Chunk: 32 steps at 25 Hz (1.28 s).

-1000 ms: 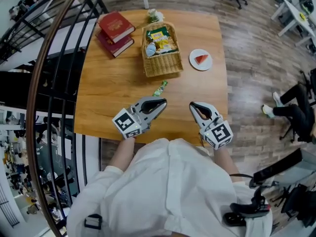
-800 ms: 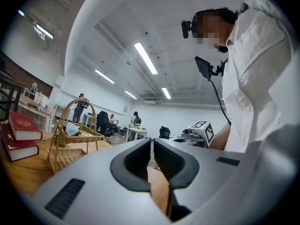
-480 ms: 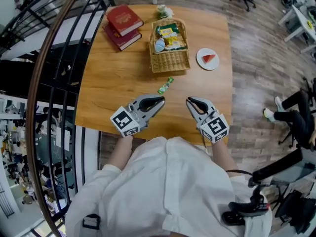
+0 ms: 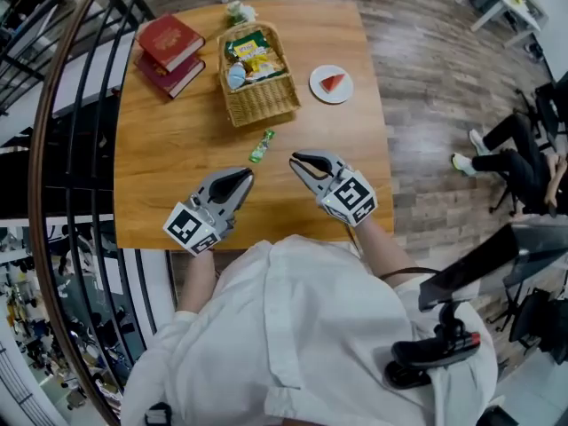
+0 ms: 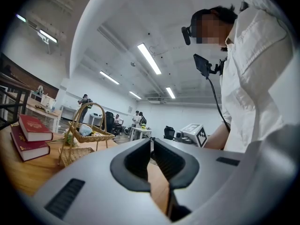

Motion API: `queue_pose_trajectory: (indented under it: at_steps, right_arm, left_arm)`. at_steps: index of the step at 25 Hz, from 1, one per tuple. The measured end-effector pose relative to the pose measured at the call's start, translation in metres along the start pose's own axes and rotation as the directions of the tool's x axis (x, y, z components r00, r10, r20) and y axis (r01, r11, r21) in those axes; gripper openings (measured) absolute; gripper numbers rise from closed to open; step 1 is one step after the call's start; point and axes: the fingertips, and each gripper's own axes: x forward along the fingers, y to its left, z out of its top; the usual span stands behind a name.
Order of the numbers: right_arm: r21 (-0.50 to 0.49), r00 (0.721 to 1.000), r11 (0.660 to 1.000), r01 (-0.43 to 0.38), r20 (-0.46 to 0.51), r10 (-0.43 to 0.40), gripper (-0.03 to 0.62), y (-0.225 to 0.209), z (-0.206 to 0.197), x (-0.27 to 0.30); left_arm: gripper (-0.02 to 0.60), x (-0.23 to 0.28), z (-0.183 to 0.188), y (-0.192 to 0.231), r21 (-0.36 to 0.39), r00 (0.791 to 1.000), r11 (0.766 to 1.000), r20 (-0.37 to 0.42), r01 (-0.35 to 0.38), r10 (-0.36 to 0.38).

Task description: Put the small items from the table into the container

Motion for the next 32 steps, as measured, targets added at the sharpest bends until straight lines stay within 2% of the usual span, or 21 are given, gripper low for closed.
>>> queue_pose_trajectory:
  at_steps: [8,20,32]
  right_arm:
    - [0.009,0.999,1.0,-0.01,-0.053,0.011,0.038,-0.007,-0.012,0.019]
    - [0.084,0.994,0.996,0.005,-0.109,0.004,0.153,-0.024,-0.038,0.045]
    - [0.134,0.977,0.99,0.042,-0.211,-0.013,0.18,-0.061,-0.083,0.096]
  left_arm:
    - [0.008,-0.003,-0.001,0.009,-0.008,1.0,1.0,0.0,-0.009,0.009]
    - [0.008,-0.013,-0.003,0.021,-0.019,0.999,0.999,0.0,-0.038,0.038]
    - [0.008,-0.019,-0.009,0.017,-0.02,0.998,0.998,-0.042,-0.057,0.056]
